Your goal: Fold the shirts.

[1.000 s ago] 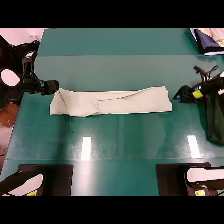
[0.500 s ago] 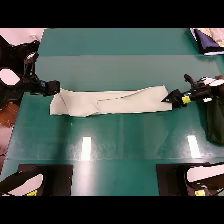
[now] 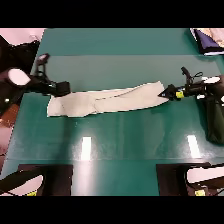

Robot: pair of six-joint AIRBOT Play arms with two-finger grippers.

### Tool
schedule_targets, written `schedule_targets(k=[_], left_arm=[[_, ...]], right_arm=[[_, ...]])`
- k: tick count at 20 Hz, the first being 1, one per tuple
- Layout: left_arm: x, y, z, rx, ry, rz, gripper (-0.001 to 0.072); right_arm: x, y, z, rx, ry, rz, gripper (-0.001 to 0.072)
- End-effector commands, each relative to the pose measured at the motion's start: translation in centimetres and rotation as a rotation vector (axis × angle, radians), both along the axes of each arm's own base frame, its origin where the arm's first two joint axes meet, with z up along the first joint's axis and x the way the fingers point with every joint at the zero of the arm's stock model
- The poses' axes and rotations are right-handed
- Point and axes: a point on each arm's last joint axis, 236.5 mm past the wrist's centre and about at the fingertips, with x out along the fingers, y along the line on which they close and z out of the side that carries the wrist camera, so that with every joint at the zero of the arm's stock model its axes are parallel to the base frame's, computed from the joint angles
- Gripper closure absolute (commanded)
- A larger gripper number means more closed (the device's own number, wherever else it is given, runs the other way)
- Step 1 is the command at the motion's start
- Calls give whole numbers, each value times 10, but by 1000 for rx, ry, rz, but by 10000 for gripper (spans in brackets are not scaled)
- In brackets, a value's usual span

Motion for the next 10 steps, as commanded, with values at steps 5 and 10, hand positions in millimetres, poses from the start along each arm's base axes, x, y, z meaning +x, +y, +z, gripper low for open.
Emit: schedule_targets(k=[5,10], left_arm=[[-10,-152,-86,35,126,-315,680],[17,-210,-95,13,87,-379,680]], right_arm=[[-2,40,152,61,-323,96,700],[-15,102,230,60,-483,255,700]])
